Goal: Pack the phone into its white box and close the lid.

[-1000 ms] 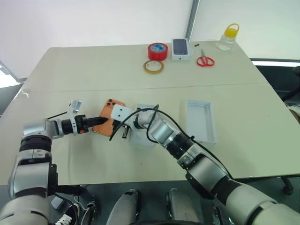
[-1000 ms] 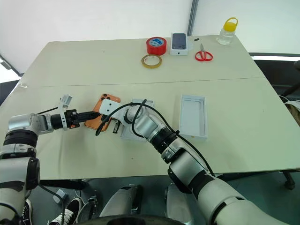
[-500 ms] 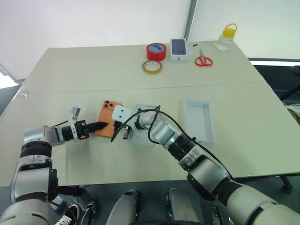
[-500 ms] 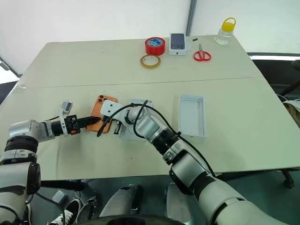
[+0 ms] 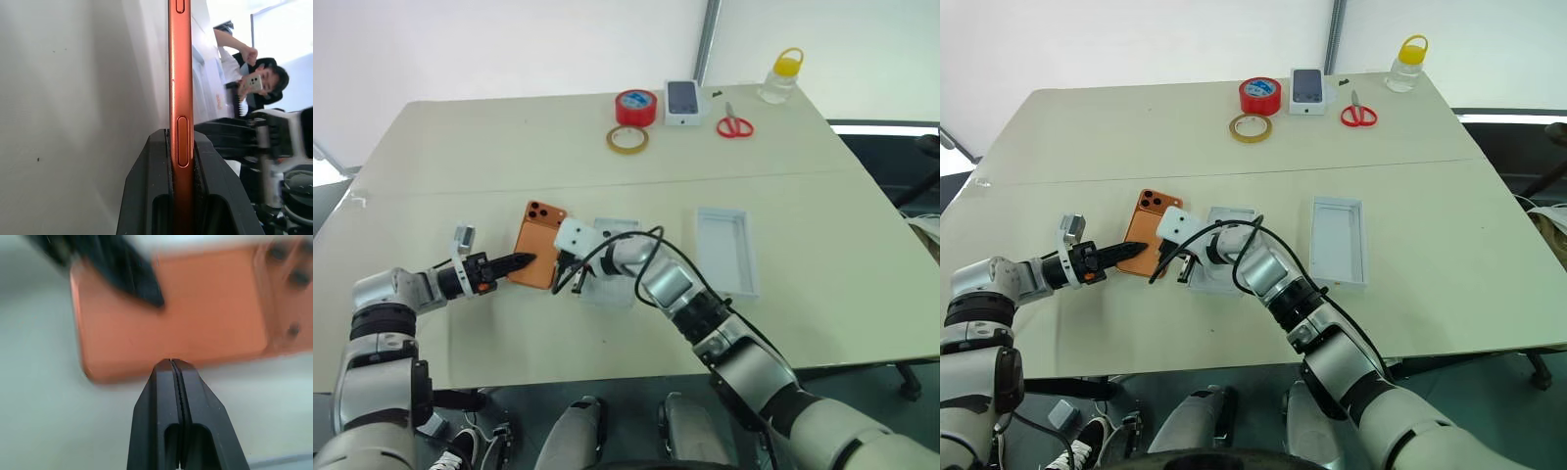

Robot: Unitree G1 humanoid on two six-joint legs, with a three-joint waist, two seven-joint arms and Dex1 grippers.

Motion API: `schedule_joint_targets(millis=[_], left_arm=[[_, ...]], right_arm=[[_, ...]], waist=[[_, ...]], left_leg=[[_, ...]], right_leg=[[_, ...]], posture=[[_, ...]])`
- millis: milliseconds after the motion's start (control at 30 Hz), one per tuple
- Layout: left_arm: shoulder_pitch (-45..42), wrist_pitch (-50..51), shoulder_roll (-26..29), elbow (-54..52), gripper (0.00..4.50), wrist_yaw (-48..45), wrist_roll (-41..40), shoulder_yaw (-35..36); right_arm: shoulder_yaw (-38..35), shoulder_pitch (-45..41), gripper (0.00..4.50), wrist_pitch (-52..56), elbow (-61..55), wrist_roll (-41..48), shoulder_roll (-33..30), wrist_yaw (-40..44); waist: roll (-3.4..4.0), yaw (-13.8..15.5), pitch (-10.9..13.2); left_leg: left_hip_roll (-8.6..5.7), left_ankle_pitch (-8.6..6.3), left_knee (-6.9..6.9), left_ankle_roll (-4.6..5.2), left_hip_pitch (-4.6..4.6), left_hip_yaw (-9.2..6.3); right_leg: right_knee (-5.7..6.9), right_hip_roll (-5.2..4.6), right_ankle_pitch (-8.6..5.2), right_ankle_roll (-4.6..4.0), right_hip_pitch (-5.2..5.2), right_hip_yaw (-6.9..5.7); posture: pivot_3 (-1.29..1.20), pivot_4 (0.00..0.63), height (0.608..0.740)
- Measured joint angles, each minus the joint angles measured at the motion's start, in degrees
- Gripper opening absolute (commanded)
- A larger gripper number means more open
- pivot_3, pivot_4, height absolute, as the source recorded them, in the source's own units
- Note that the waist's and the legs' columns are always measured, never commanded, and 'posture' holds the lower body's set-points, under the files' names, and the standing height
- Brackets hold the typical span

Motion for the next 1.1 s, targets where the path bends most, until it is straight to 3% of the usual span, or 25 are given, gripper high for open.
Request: schedule_joint_targets(millis=[67,233,433,567,833,933,1033,1100], left_arm=[[1.81,1.76,-0.82,-3.09,0.0,2.68,-1.8,2.62],[6.6,9.56,-5.42,-12.66,0.0,11.34,-8.91,11.33],[10.31,15.78,-11.1,-24.22,0.0,22.8,-15.97,19.05],[12.11,16.92,-13.87,-32.42,0.0,28.22,-19.63,21.46],[12.58,17.86,-16.72,-37.72,0.0,33.89,-24.86,21.22],[12.64,17.69,-16.24,-37.72,0.0,34.8,-25.42,21.07],[13.02,17.56,-15.56,-37.72,0.0,35.05,-25.64,21.02],[13.22,17.6,-15.4,-37.72,0.0,35.29,-25.81,20.8]], right_arm=[[-1.63,-0.96,0.93,1.07,-2.26,2.01,-0.45,1.14],[-2.98,1.13,3.45,6.06,-10.79,7.03,-5.13,6.47],[-0.05,8.05,3.45,5.18,-25.01,10.51,-18.38,16.7],[3.09,12.29,3.45,-0.06,-26.87,8.44,-25.83,19.5],[6.5,14.05,3.45,-4.35,-26.85,4.53,-26.48,17.94],[6.73,14.32,2.59,-4.53,-26.85,4.06,-25.91,17.23],[8.31,14.82,1.11,-5.56,-26.83,2.78,-26.08,16.82],[9.03,15.45,1.11,-6.47,-26.53,1.62,-26.27,16.29]], waist=[[0.0,-0.28,0.0],[-0.06,-0.39,0.04],[-0.13,-0.23,0.07],[-0.23,-0.28,0.13],[-0.35,0.12,0.2],[-0.36,0.67,0.21],[-0.36,1.16,0.21],[-0.37,1.32,0.21]], left_leg=[[0.0,0.0,0.0,0.0,-0.01,0.0],[-0.01,-0.01,0.01,0.02,-0.18,0.0],[0.0,-0.01,0.04,0.02,-0.22,0.0],[0.03,-0.01,0.03,0.01,-0.22,0.03],[0.05,0.0,0.04,0.0,-0.22,0.04],[0.05,0.0,0.04,-0.01,-0.22,0.05],[0.04,0.01,0.04,-0.02,-0.22,0.06],[0.03,0.08,0.04,-0.16,-0.22,0.05]], right_leg=[[0.0,-0.01,0.0,0.0,-0.01,0.01],[-0.02,-0.03,0.0,0.0,-0.01,0.01],[-0.04,-0.02,0.0,0.0,0.03,0.0],[-0.06,-0.03,0.0,0.01,0.07,0.0],[-0.08,-0.01,0.0,0.0,0.07,0.0],[-0.13,-0.01,-0.01,-0.01,0.08,0.0],[-0.24,-0.02,0.0,-0.01,0.1,-0.01],[-0.32,-0.02,0.0,-0.01,0.11,-0.01]], posture=[[0.0,0.15,0.74],[0.0,0.15,0.74],[0.0,0.15,0.74],[0.0,0.15,0.74],[0.0,0.15,0.74],[0.0,0.15,0.74],[0.0,0.15,0.74],[0.0,0.15,0.74]])
